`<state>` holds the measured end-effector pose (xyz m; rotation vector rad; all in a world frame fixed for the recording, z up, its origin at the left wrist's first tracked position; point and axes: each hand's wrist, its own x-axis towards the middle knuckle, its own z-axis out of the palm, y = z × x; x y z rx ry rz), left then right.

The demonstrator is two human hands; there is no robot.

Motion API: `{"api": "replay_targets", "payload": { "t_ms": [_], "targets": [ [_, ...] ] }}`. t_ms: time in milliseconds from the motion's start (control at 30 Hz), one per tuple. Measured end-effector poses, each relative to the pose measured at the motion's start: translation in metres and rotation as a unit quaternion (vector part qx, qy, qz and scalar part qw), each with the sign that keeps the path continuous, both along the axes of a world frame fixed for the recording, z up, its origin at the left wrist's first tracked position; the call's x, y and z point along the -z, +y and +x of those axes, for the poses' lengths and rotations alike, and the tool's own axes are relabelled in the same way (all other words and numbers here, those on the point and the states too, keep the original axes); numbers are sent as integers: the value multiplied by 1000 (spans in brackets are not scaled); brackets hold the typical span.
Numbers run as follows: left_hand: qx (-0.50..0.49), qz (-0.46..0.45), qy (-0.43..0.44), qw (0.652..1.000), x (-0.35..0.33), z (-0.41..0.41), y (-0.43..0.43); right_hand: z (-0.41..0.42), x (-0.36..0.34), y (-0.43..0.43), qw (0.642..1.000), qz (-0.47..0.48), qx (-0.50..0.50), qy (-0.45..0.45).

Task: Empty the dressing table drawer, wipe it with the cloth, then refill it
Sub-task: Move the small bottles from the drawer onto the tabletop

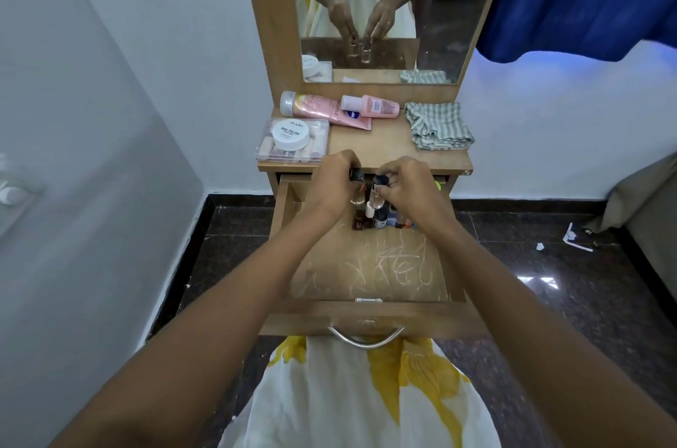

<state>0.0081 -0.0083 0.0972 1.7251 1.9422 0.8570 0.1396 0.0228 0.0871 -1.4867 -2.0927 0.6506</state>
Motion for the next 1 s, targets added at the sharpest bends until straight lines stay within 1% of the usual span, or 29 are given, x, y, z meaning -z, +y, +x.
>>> {"api": "replay_targets", "payload": {
  "t_ms": [133, 367, 567, 867, 1000],
  "targets": [
    [-5, 15, 3, 1000, -22, -6, 18, -8, -18, 15, 999, 33, 10, 18],
    [-32, 31, 36, 998, -36, -22, 62, -24, -37, 56, 998, 59, 23, 14],
    [-35, 20, 49, 998, -35, -37, 93, -40, -33, 86, 998, 54, 34, 8],
    [-30, 1, 75, 997, -24, -47, 122, -57, -25, 108, 999, 48, 12, -18],
    [-26, -4, 61, 998, -18, -48, 128, -63, -18, 117, 999, 48, 4, -6]
  ]
}}
